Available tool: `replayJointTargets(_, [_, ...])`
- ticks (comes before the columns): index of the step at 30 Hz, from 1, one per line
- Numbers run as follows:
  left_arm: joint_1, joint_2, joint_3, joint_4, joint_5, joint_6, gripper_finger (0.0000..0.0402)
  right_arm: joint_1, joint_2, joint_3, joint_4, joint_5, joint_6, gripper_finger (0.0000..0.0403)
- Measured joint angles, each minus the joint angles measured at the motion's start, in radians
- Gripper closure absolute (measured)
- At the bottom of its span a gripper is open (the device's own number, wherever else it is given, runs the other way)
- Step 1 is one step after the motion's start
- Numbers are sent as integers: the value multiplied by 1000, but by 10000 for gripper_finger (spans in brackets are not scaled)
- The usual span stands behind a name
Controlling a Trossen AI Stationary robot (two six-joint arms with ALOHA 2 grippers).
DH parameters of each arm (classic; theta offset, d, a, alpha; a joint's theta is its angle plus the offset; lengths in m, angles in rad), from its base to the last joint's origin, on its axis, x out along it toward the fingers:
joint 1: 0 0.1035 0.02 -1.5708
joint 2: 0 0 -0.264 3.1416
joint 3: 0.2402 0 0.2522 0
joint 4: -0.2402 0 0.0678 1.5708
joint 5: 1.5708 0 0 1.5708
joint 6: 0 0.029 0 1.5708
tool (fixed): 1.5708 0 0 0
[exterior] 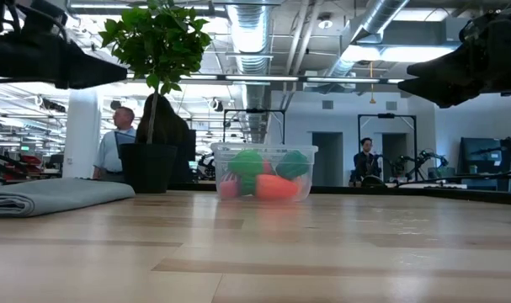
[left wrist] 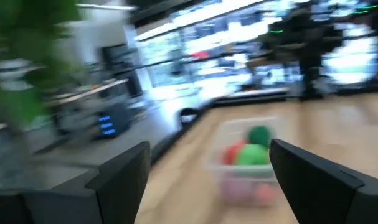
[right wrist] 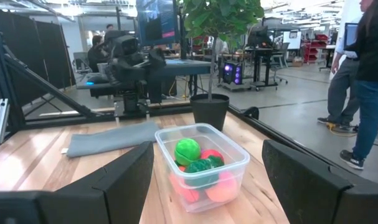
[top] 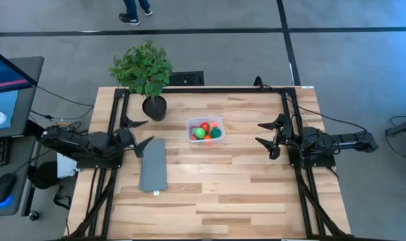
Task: Pick and placing Produce into tupperware
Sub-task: Return to Home Position
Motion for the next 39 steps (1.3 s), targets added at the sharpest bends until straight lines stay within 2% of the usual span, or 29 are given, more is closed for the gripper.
replayJointTargets(8, [0,4,6,-29,311,-17,81,0,0,0,0,-5,-16,79])
replayJointTargets(14, [0,9,7,-53,495,-29,81,1,0,0,-9,-104,-4,79])
replayJointTargets(19, [0,44,7,-68,588,-29,81,1,0,0,-23,-175,40,79])
replayJointTargets(25, [3,90,7,-70,585,-18,81,1,0,0,-30,-234,79,79])
replayJointTargets(27, [10,84,7,-68,616,7,81,1,0,0,-25,-293,87,79])
replayJointTargets(31, [30,58,6,-50,793,69,81,1,0,0,-13,-475,80,79])
replayJointTargets(33, [45,47,6,-51,795,81,81,1,0,0,-12,-491,84,79])
replayJointTargets(39, [92,39,3,-49,578,60,81,0,0,0,-16,-468,84,79])
